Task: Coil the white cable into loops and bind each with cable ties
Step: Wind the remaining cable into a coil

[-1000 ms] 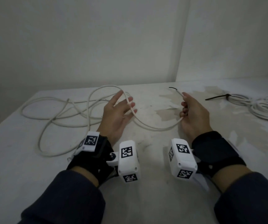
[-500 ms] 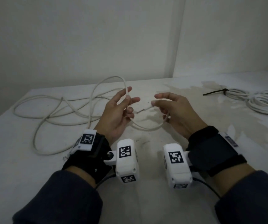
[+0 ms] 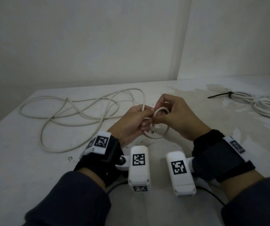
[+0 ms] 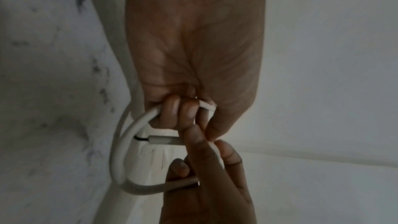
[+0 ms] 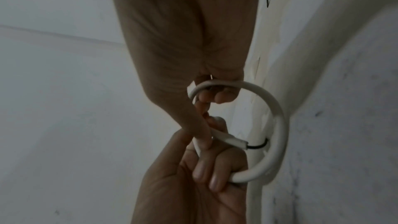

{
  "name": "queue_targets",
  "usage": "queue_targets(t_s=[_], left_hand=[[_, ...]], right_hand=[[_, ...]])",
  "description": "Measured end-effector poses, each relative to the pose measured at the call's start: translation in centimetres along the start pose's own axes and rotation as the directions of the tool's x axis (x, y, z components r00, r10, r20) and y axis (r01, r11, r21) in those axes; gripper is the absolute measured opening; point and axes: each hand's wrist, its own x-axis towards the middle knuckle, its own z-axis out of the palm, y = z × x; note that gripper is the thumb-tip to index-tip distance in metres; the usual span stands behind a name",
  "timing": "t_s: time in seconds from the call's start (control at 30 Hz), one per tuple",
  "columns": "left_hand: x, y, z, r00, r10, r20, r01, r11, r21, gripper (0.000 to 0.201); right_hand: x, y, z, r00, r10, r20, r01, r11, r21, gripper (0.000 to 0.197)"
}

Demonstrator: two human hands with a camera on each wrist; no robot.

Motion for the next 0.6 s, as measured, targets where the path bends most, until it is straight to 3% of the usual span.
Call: queue_targets(t_s=[0.17, 0.27, 0.4, 0.5, 0.6], left_hand=[[-0.1, 0.14, -0.3, 0.997, -0.013, 0.081, 0.014, 1.0, -0.016, 0.02], [-0.11, 0.04, -0.4, 0.996, -0.014, 0.091, 0.014, 1.0, 0.003, 0.017], [0.13, 0.31, -0.35, 0.998, 0.056, -0.003, -0.056, 0.977, -0.204, 0.019], [0.44, 0.58, -0.29, 0.989, 0.113, -0.092, -0.138, 0.93, -0.342, 0.022], [0.49, 0.49, -0.39, 0.986, 0.123, -0.115, -0.155, 0.93, -0.332, 0.02]], right_hand=[[-0.13, 0.13, -0.36, 1.0, -0.002, 0.016, 0.001, 1.0, 0.027, 0.03], [-0.11, 0.21, -0.44, 1.0, 0.025, 0.017, -0.025, 0.999, 0.037, 0.037], [0.23, 0.49, -0.49, 0.993, 0.116, 0.0, -0.113, 0.968, 0.222, 0.04], [0.15, 0.75, -0.33, 0.976, 0.188, 0.114, -0.205, 0.966, 0.158, 0.035], [-0.19, 0.65, -0.3, 0.968, 0.178, 0.175, -0.201, 0.972, 0.125, 0.032]])
